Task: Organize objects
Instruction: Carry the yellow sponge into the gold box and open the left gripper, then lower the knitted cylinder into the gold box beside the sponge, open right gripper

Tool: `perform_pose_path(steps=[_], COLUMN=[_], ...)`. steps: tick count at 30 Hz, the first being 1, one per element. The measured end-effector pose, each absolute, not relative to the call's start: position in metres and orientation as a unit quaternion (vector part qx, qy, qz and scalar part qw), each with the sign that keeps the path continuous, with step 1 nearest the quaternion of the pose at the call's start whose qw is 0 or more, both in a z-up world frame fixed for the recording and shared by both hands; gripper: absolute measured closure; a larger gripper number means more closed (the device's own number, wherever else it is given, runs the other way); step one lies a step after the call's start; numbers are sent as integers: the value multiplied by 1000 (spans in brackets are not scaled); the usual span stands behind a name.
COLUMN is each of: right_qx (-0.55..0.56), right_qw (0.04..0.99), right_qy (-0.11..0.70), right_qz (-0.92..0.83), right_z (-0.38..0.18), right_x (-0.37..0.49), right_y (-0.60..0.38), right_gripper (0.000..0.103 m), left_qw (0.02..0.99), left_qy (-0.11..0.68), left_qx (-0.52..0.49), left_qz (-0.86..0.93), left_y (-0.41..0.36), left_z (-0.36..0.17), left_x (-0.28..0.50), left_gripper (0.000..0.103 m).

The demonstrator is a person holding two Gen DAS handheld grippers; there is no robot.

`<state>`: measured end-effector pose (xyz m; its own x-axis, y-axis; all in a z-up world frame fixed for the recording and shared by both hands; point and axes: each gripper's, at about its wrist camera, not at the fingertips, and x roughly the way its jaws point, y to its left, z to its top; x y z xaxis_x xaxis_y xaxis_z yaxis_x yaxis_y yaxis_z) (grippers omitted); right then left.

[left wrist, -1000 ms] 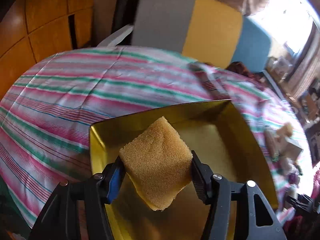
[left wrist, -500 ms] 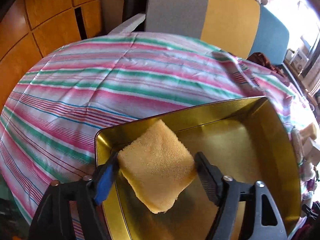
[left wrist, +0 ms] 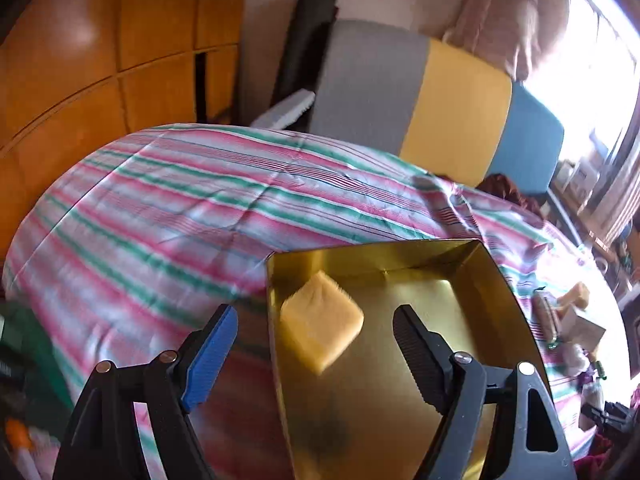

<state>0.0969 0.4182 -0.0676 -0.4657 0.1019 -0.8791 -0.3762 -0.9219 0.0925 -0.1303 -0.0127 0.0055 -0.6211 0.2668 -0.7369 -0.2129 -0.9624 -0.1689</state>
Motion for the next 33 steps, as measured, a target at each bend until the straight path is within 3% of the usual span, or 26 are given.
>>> perform_pose_path(steps=[11,15,22,33], right_qx=[-448,-458,-490,-522], right_qw=[-13,-69,-125,-144], right_qy=[85,63,43,21], right_qz=[890,884,862,841], right_z=[-7,-14,-39,-77], right_x=[23,-9,-57,-122], right_y=[305,251,174,108], right_gripper=[49,49,49,49], left_qw=[117,110,98,80], left_qy=[-76,-100,-113,-142], left_qx=[-441,-457,-442,-445], left_qz=[887,877,884,881], left_y=[-61,-74,-85,-102], left_z=[-17,-27,-25,-29], left_x=[-71,-69,-67,-71], left_gripper=[23,29,29,29])
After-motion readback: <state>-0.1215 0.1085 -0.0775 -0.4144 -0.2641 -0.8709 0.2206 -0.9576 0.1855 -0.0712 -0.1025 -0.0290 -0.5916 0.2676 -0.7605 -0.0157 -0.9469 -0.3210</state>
